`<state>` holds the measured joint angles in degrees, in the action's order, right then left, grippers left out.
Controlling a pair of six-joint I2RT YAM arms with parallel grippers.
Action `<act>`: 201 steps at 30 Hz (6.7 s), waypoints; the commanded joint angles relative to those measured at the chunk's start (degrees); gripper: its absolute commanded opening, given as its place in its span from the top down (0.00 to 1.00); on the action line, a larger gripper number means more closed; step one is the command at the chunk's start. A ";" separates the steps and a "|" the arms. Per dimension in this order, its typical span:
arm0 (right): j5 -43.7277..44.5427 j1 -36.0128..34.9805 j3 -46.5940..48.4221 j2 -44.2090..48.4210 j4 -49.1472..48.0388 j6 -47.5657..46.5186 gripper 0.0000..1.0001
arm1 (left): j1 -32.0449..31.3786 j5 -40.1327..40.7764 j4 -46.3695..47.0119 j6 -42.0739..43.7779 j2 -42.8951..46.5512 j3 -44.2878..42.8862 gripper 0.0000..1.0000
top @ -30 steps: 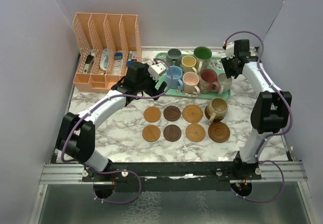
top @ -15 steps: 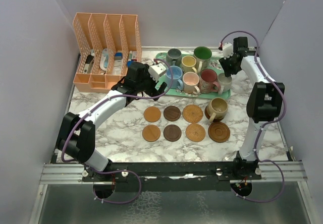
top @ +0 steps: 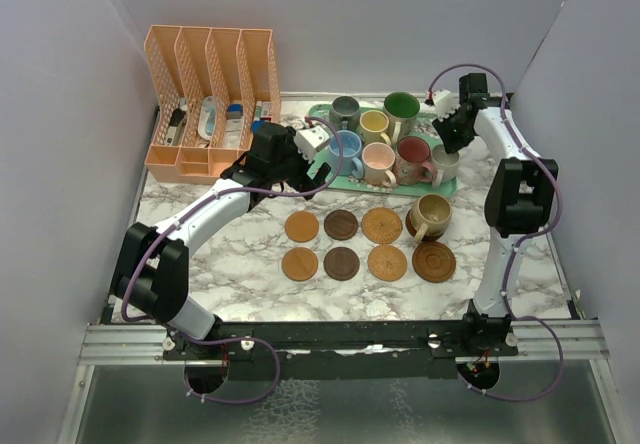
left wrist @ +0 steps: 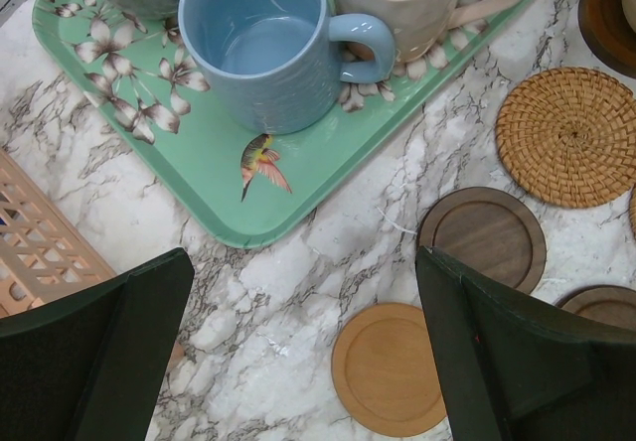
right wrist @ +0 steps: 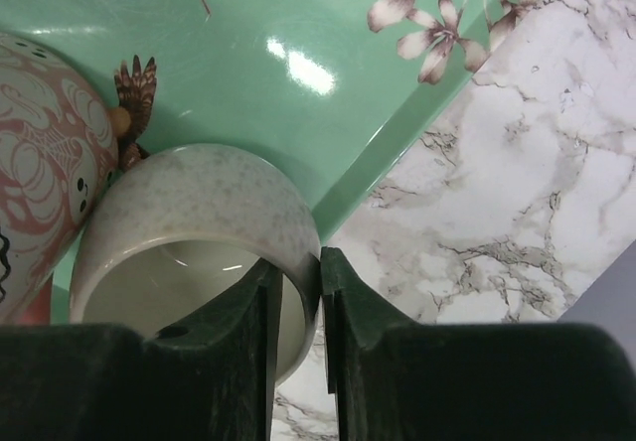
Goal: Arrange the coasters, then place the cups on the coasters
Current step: Pick up the cup from the tray, then place the cup on the coaster.
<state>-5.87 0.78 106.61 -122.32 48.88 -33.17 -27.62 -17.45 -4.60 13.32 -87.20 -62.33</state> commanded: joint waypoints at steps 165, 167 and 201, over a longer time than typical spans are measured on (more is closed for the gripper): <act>5.16 -8.03 -56.92 53.21 3.70 13.61 0.93 | -3.67 1.63 -2.18 2.38 -3.51 -2.23 0.01; 4.90 -8.01 -56.96 53.09 3.68 13.58 0.92 | -3.67 1.55 -2.23 2.58 -3.55 -2.24 0.01; 3.63 -8.06 -56.69 53.76 4.38 13.24 0.79 | -4.21 1.99 -3.43 2.72 -4.78 -3.56 0.01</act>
<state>-1.32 -7.05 49.50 -69.67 53.95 -19.77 -31.33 -16.19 -8.19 15.42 -91.33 -64.23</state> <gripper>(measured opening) 0.198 0.989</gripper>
